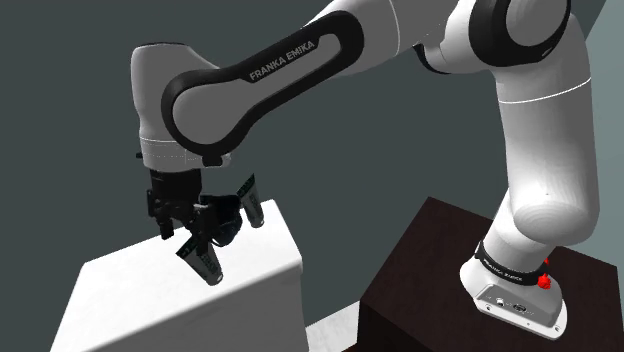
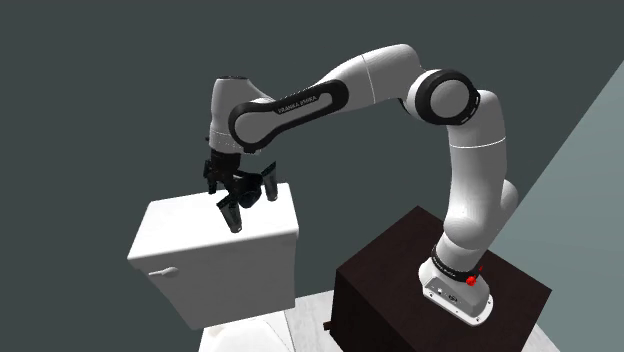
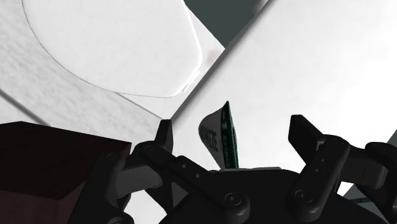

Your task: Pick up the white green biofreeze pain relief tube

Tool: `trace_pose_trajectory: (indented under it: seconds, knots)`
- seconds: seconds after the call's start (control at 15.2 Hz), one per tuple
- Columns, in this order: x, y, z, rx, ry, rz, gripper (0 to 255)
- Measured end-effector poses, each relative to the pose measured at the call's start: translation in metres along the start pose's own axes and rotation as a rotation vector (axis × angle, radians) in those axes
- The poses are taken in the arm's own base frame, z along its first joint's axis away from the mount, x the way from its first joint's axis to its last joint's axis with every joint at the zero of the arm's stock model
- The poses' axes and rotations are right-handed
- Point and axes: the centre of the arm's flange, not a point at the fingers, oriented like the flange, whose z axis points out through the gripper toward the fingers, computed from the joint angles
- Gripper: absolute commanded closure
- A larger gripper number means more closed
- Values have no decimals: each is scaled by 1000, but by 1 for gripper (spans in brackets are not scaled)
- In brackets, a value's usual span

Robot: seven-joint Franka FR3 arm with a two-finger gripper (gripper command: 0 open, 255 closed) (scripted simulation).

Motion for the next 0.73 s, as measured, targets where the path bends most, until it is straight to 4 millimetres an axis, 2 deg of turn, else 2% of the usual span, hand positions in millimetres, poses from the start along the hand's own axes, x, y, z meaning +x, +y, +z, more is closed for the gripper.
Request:
trace_pose_trajectory:
  seconds: [0.26,0.33,0.73]
  knots:
    - [7,1,19,1,0,2,0]
    - [7,1,21,0,0,2,255]
    - [7,1,23,1,0,2,255]
